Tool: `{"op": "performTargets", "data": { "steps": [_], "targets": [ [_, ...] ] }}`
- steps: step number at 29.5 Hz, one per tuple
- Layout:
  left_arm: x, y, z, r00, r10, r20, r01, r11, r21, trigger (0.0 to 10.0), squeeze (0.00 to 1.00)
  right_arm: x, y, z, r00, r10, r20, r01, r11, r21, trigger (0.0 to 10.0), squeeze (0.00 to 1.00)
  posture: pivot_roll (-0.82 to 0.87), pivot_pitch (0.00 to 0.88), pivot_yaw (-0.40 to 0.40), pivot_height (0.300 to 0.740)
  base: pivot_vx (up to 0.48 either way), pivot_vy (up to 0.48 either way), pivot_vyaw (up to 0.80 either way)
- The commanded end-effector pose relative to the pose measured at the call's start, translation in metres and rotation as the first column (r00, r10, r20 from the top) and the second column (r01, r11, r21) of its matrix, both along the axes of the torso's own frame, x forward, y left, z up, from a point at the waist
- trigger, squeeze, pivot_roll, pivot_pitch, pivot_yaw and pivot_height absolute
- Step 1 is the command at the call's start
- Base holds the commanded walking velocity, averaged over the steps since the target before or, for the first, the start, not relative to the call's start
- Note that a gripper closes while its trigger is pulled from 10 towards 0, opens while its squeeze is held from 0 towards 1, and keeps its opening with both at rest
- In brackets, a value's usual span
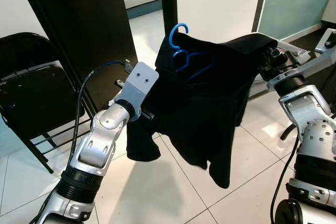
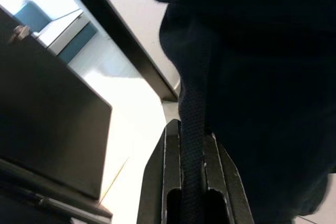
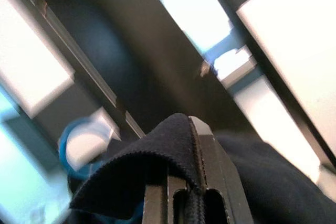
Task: Hang hanger
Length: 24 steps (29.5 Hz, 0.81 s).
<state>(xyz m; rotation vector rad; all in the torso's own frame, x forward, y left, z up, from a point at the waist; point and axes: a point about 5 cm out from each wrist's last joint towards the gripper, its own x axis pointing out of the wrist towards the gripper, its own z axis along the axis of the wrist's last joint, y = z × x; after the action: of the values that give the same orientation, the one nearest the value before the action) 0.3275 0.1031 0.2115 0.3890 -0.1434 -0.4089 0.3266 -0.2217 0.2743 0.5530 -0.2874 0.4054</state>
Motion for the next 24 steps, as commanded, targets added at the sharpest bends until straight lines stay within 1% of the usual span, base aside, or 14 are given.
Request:
{"op": "performTargets", "data": {
  "steps": [1,2,3,5,6,8,9,11,12,16,17,18,21,24],
  "targets": [
    [-0.003,0.000,0.002,0.999,-0.034,0.022,0.034,0.999,-0.012,0.0,0.00,-0.001,0.017,-0.006,0.996,0.083,-0.021,-0.084,0.995,-0.056,0.0,0.00,-0.11,0.021,0.064,0.740,0.000,0.000,0.00],
    [-0.007,-0.005,0.004,0.995,-0.091,0.040,0.092,0.996,-0.010,0.0,0.00,-0.004,0.028,-0.009,0.988,0.148,-0.030,-0.151,0.984,-0.092,0.0,0.00,-0.11,0.021,0.064,0.740,0.000,0.000,0.00],
    [-0.007,-0.005,0.004,0.995,-0.091,0.040,0.092,0.996,-0.010,0.0,0.00,-0.004,0.028,-0.009,0.988,0.148,-0.030,-0.151,0.984,-0.092,0.0,0.00,-0.11,0.021,0.064,0.740,0.000,0.000,0.00],
    [-0.012,-0.015,0.005,0.986,-0.161,0.049,0.162,0.987,-0.012,0.0,0.00,-0.010,0.047,-0.009,0.969,0.245,-0.018,-0.245,0.957,-0.156,0.0,0.00,-0.11,0.014,0.066,0.740,0.000,0.000,0.00],
    [-0.012,-0.015,0.005,0.986,-0.161,0.049,0.162,0.987,-0.012,0.0,0.00,-0.010,0.047,-0.009,0.969,0.245,-0.018,-0.245,0.957,-0.156,0.0,0.00,-0.11,0.014,0.066,0.740,0.000,0.000,0.00],
    [-0.015,-0.021,0.004,0.978,-0.202,0.053,0.204,0.979,-0.020,0.0,0.00,-0.014,0.062,-0.011,0.949,0.314,-0.021,-0.312,0.930,-0.196,0.0,0.00,-0.11,0.014,0.067,0.740,0.000,0.000,0.00],
    [-0.016,-0.023,0.004,0.975,-0.218,0.051,0.220,0.975,-0.030,0.0,0.00,-0.018,0.071,-0.012,0.932,0.362,-0.022,-0.359,0.910,-0.207,0.0,0.00,-0.12,0.011,0.066,0.740,0.000,0.000,0.00],
    [-0.017,-0.025,0.004,0.971,-0.236,0.046,0.238,0.970,-0.041,0.0,0.00,-0.023,0.082,-0.014,0.906,0.423,-0.026,-0.417,0.881,-0.223,0.0,0.00,-0.12,0.011,0.066,0.740,0.000,0.000,0.00],
    [-0.019,-0.026,0.003,0.967,-0.251,0.045,0.253,0.967,-0.041,0.0,0.00,-0.025,0.086,-0.017,0.897,0.440,-0.037,-0.435,0.866,-0.247,0.0,0.00,-0.12,0.009,0.060,0.740,0.000,0.000,0.00],
    [-0.020,-0.027,0.003,0.963,-0.265,0.047,0.267,0.963,-0.045,0.0,0.00,-0.025,0.087,-0.024,0.899,0.432,-0.068,-0.433,0.857,-0.279,0.0,0.00,-0.11,0.007,0.059,0.740,0.000,0.000,0.00],
    [-0.020,-0.027,0.003,0.963,-0.263,0.050,0.265,0.963,-0.046,0.0,0.00,-0.023,0.085,-0.027,0.905,0.416,-0.084,-0.422,0.860,-0.286,10.0,0.53,-0.11,0.006,0.059,0.740,0.000,0.000,0.00],
    [-0.020,-0.026,0.004,0.965,-0.257,0.053,0.259,0.965,-0.048,0.0,0.00,-0.021,0.083,-0.029,0.911,0.402,-0.094,-0.411,0.860,-0.302,10.0,1.00,-0.12,0.006,0.058,0.740,0.000,0.000,0.00],
    [-0.018,-0.020,0.005,0.970,-0.236,0.064,0.239,0.970,-0.045,0.0,0.00,-0.021,0.075,-0.032,0.919,0.378,-0.111,-0.392,0.851,-0.351,10.0,1.00,-0.12,0.005,0.058,0.740,0.000,0.000,0.00],
    [-0.017,-0.019,0.005,0.971,-0.230,0.066,0.233,0.971,-0.044,0.0,0.00,-0.022,0.074,-0.033,0.920,0.374,-0.114,-0.390,0.848,-0.360,10.0,1.00,-0.12,0.005,0.058,0.740,0.000,0.000,0.00]
  ]
}}
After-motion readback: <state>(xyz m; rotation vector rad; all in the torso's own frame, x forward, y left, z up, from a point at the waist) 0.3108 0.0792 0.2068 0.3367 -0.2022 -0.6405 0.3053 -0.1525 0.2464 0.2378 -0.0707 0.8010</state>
